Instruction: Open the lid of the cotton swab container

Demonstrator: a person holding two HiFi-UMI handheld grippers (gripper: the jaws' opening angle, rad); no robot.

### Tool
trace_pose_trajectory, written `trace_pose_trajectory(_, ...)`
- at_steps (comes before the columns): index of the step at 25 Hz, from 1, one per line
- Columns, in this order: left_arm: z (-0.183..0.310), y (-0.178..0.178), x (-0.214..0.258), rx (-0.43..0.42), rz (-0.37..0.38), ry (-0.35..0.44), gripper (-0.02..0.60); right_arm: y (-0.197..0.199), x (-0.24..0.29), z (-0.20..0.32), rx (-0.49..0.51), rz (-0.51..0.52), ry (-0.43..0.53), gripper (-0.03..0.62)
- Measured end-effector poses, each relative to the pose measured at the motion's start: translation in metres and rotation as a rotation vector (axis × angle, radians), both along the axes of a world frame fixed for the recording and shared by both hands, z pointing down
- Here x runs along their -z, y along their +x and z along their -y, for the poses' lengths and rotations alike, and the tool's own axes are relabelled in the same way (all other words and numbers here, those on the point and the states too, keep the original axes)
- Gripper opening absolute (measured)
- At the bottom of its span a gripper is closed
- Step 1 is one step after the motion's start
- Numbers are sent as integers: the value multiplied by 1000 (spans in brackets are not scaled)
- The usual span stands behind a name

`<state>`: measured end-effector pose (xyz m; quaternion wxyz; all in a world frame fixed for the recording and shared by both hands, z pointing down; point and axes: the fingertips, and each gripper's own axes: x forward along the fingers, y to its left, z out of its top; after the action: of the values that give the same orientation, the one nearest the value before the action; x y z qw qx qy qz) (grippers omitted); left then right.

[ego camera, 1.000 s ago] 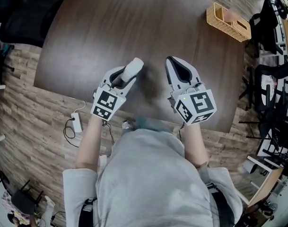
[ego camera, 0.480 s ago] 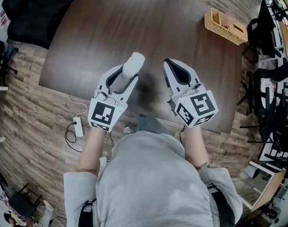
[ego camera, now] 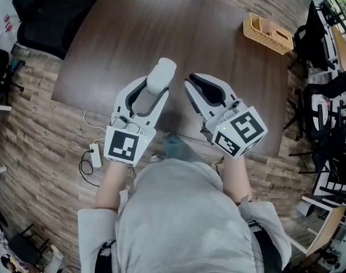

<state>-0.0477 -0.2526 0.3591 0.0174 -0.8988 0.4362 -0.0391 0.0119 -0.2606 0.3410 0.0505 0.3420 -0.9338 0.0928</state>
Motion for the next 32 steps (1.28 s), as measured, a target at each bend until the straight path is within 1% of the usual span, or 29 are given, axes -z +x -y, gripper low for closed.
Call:
trace_pose_trajectory(1,-3,0,3,-2,-6,5,193,-5,4,-5,28,12,-5,71)
trace_pose_trajectory(2,-7,0,6,-5,-9,10,193,-10,6,-11,56,16,-10,157)
trace_pose_trajectory(3,-11,-1,8,-8,-11,14,193,-15,9,-17,81,13,-13,190)
trace_pose_trajectory(5,-20,-2,13,-13,-14,19,193,-24,12,-27,116,3,-13,232)
trace_pose_trajectory(8,-29,-2,17,-17,-13,31,193,-33,18,-38,145,21,-12,262)
trace_pose_trajectory(14,-46,-1,25,-31,-13,56,193,-43,27,-47,144,31,8,282)
trace_pose_trajectory(19,-60,5,30,-58,33,90,193,-51,33,-55,149,12,38,284)
trace_pose_trajectory(23,-64,6,29,-50,49,89,193,-54,33,-59,138,-46,77,282)
trace_pose_trajectory(27,-65,4,28,-38,107,102,192,-56,32,-62,142,-122,110,282)
trace_pose_trajectory(32,-62,2,28,-35,109,87,190,-59,35,-61,123,-194,166,282)
